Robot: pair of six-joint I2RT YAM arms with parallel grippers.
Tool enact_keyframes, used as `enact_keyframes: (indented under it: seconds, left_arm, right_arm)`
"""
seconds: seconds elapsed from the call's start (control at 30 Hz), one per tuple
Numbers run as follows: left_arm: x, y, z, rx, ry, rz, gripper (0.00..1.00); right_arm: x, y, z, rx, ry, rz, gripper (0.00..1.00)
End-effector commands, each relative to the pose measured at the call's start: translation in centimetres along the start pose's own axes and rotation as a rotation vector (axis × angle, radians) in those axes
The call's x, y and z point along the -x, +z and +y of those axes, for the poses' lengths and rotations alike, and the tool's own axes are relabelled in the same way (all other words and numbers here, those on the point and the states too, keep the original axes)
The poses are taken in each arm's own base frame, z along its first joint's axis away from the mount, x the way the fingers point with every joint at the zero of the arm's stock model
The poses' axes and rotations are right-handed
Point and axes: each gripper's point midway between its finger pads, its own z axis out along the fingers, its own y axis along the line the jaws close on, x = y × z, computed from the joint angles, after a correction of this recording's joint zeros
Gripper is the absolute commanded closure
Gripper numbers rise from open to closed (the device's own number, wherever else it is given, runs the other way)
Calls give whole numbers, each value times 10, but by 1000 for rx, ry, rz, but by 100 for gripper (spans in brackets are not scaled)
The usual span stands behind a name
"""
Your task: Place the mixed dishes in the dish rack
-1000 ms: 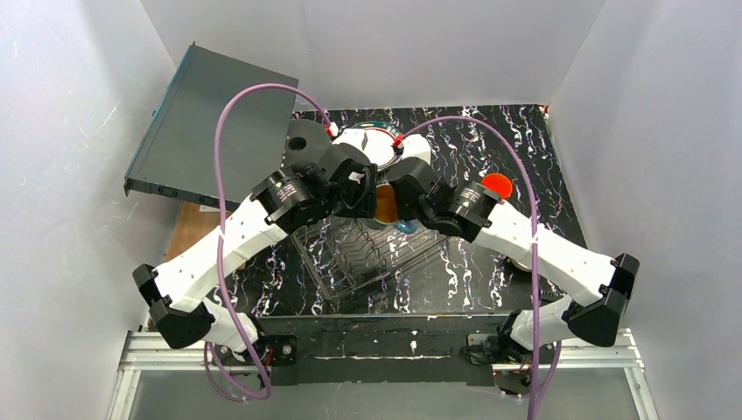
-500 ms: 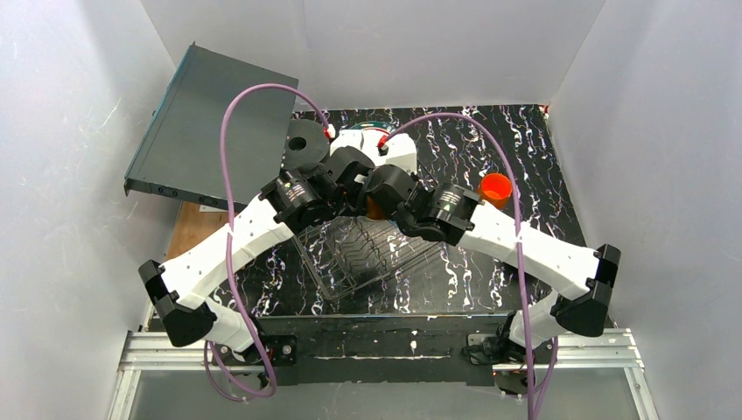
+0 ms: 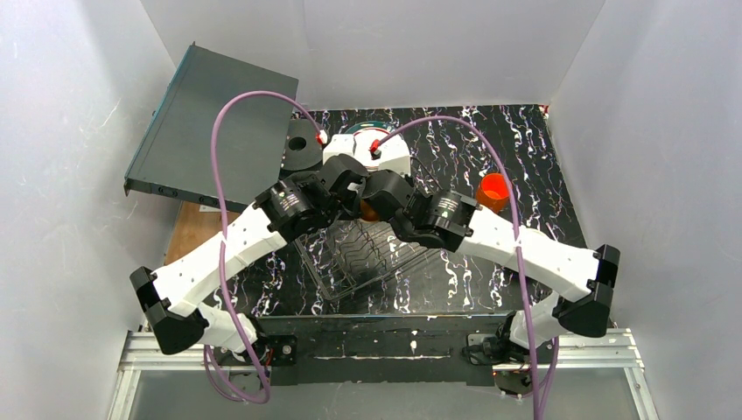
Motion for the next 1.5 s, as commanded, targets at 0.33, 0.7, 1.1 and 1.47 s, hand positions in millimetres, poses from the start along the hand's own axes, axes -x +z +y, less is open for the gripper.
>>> enact_keyframes:
  seconds: [0.33, 0.7, 1.1, 1.47]
  left_arm:
    - [33, -6, 4, 4, -112, -183, 100]
    - [47, -4, 6, -136, -208, -208, 100]
    - [76, -49, 26, -441, -331, -414, 100]
    - [115, -102, 21, -713, -450, -778, 100]
  right_arm:
    - [61, -25, 26, 148, 81, -153, 69]
    - [80, -62, 12, 273, 12, -213, 17]
    - [51, -53, -63, 366, 246, -26, 2]
    - [52, -62, 8, 1220, 1091, 384, 2]
